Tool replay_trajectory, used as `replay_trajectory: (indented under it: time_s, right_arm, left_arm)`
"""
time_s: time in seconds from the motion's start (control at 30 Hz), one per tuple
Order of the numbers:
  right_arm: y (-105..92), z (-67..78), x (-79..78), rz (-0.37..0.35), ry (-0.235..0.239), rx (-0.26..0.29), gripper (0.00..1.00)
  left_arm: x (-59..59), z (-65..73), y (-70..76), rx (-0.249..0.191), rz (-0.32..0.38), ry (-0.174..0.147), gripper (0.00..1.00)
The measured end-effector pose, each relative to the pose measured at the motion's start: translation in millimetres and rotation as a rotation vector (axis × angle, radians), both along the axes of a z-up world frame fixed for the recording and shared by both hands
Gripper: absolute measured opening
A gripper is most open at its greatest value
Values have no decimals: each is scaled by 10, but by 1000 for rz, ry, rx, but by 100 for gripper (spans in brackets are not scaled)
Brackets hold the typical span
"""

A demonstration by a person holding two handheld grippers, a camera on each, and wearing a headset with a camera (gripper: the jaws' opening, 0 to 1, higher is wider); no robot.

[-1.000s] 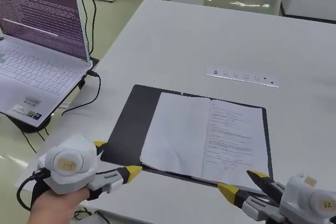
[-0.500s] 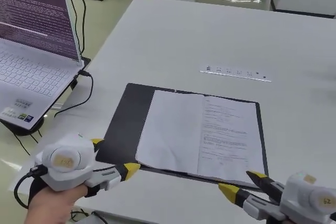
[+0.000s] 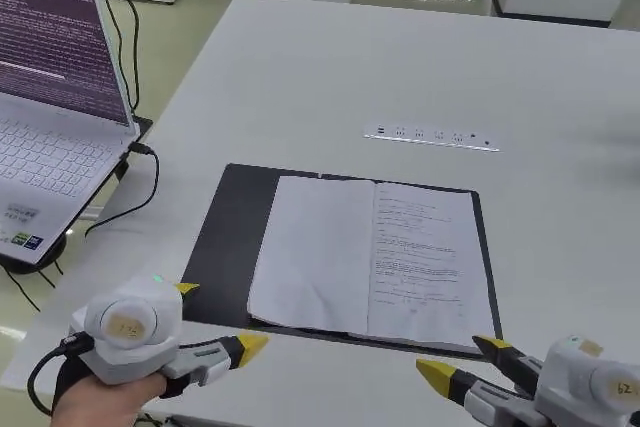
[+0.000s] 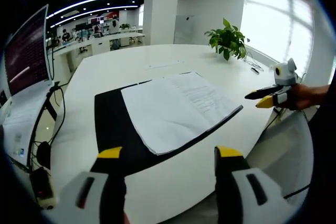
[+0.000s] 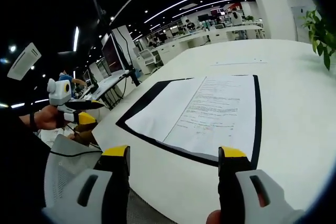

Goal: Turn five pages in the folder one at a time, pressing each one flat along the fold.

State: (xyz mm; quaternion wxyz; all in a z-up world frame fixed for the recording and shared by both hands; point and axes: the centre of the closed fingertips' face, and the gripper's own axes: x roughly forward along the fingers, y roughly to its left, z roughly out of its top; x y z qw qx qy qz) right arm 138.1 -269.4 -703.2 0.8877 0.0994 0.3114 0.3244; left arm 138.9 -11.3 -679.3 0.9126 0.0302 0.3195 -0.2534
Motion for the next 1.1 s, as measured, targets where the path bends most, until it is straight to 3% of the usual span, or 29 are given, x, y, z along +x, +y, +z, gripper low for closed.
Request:
replay_trajectory:
  time_s: [0.37, 0.67, 1.1]
  right_arm:
    - [-99, -16, -62, -34, 17, 4, 71]
    - [-148, -21, -92, -42, 25, 17, 67]
    - [-339, -12, -124, -68, 24, 17, 68]
  left_arm:
    - [72, -20, -374, -21, -103, 5, 69]
    - [178, -4, -716, -35, -187, -2, 68]
    - [386, -34, -1540, -50, -345, -9, 67]
